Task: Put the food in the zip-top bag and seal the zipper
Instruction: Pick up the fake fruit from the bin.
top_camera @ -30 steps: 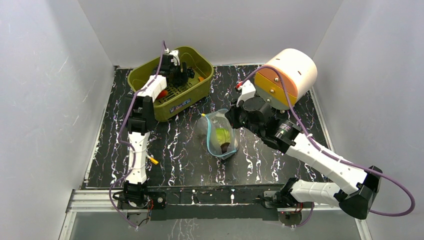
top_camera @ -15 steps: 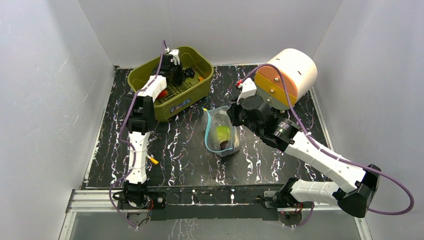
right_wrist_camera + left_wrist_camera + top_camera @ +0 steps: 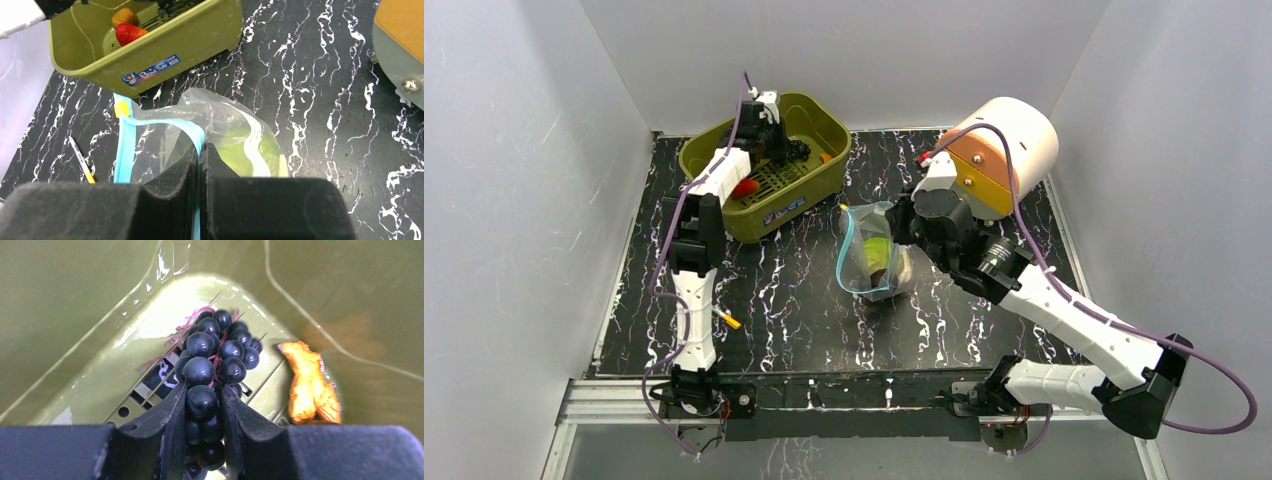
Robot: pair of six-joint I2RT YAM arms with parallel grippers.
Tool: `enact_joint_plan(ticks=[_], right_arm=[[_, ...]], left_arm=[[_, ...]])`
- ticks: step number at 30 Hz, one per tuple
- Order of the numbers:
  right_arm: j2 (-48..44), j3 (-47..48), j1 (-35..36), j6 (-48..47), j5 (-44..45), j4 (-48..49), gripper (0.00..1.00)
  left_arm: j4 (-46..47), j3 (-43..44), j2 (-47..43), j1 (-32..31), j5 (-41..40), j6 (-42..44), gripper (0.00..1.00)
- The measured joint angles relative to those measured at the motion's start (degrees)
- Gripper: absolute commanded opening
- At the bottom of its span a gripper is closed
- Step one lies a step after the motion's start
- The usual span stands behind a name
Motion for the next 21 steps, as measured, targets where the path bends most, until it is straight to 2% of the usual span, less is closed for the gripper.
enact_joint_plan(ticks=[12,21], right_arm=[[-8.5,-4.6,0.0,5.0,4.7,0.9,0.0],[-14.1,-6.3,0.0,8.0,5.1,-0.9,0.0]], left_arm=[[-1.2,-2.9,-11.5,0.0,1.5,-0.7,0.06],[-10.5,-3.7,-21.5,0.0,3.1,-4.5,0.07]])
